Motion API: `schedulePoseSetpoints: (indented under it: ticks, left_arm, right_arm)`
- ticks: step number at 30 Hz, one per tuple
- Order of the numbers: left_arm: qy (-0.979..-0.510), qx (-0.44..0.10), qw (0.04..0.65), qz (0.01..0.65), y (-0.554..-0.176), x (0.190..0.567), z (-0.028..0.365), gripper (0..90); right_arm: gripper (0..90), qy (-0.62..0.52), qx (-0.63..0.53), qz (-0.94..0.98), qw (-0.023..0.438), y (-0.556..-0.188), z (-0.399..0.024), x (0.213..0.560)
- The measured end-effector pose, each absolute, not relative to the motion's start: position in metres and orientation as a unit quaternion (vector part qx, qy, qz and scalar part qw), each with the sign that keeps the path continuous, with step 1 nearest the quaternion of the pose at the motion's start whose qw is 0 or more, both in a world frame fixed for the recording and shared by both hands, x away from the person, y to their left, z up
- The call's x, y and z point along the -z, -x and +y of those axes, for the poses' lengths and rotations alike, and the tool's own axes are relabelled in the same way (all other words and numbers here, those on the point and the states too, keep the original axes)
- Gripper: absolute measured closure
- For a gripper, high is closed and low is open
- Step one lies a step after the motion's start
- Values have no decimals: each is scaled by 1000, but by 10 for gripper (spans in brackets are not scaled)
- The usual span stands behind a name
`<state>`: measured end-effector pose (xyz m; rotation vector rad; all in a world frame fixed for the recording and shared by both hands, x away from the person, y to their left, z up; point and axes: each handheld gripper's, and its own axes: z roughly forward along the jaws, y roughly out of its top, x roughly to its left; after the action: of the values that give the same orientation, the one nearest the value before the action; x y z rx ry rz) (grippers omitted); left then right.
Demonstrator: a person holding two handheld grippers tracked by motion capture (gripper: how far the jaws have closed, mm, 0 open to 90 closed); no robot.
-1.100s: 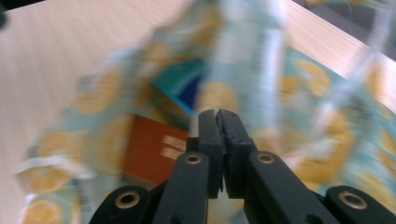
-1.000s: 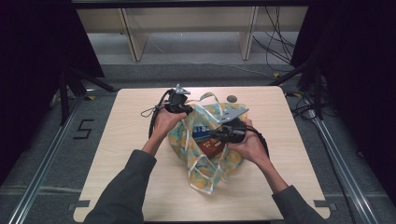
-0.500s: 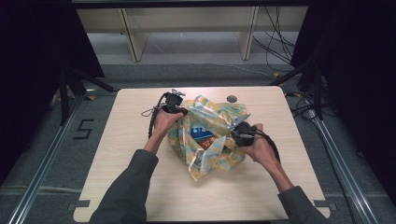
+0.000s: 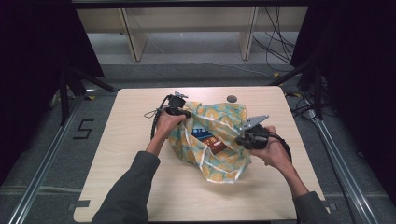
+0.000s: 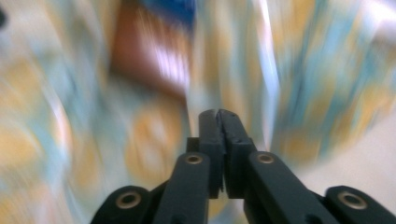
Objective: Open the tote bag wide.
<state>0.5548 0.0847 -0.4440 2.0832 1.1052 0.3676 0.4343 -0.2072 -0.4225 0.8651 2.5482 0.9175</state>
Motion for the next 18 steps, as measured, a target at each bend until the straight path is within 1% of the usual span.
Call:
schedulePoseSetpoints:
  ticks: [1, 2, 3, 5, 7, 8, 10, 12, 13, 14, 15, 16, 17, 18]
  left_arm:
    - [-813, -142, 368, 429, -554, 443, 84, 892]
    - [-817, -143, 366, 423, -553, 440, 84, 892]
    - [-815, -146, 369, 421, -552, 438, 84, 892]
    - [-815, -146, 374, 418, -548, 434, 85, 892]
    - [-816, -146, 378, 412, -546, 430, 86, 892]
    - [-813, -146, 384, 412, -546, 427, 87, 892]
    - [-807, -140, 401, 411, -546, 422, 89, 892]
    - [-802, -140, 410, 411, -546, 418, 88, 892]
    - [-801, -139, 415, 409, -545, 416, 88, 892]
    - [-797, -137, 424, 409, -545, 414, 88, 892]
    - [-794, -136, 429, 408, -544, 412, 87, 892]
    - [-795, -139, 428, 407, -543, 410, 87, 892]
    - [-797, -141, 426, 404, -543, 410, 87, 892]
    - [-797, -139, 425, 405, -543, 410, 87, 892]
  right_arm:
    - [863, -277, -347, 881, 163, -438, -203, 414]
    - [840, -274, -348, 880, 173, -441, -197, 407]
    - [808, -276, -352, 874, 188, -445, -192, 405]
    - [770, -296, -344, 868, 201, -457, -186, 405]
    - [748, -323, -345, 857, 204, -470, -186, 410]
    - [733, -329, -327, 865, 190, -474, -188, 409]
    - [703, -337, -326, 864, 183, -476, -188, 413]
    - [700, -345, -323, 862, 181, -477, -186, 418]
    - [714, -353, -321, 860, 180, -477, -186, 420]
    - [727, -347, -317, 863, 184, -477, -188, 420]
    - [726, -340, -322, 860, 204, -478, -190, 419]
    - [725, -339, -320, 859, 211, -475, -192, 415]
    - [708, -337, -331, 856, 211, -471, -191, 412]
    - [684, -330, -344, 856, 201, -466, -189, 408]
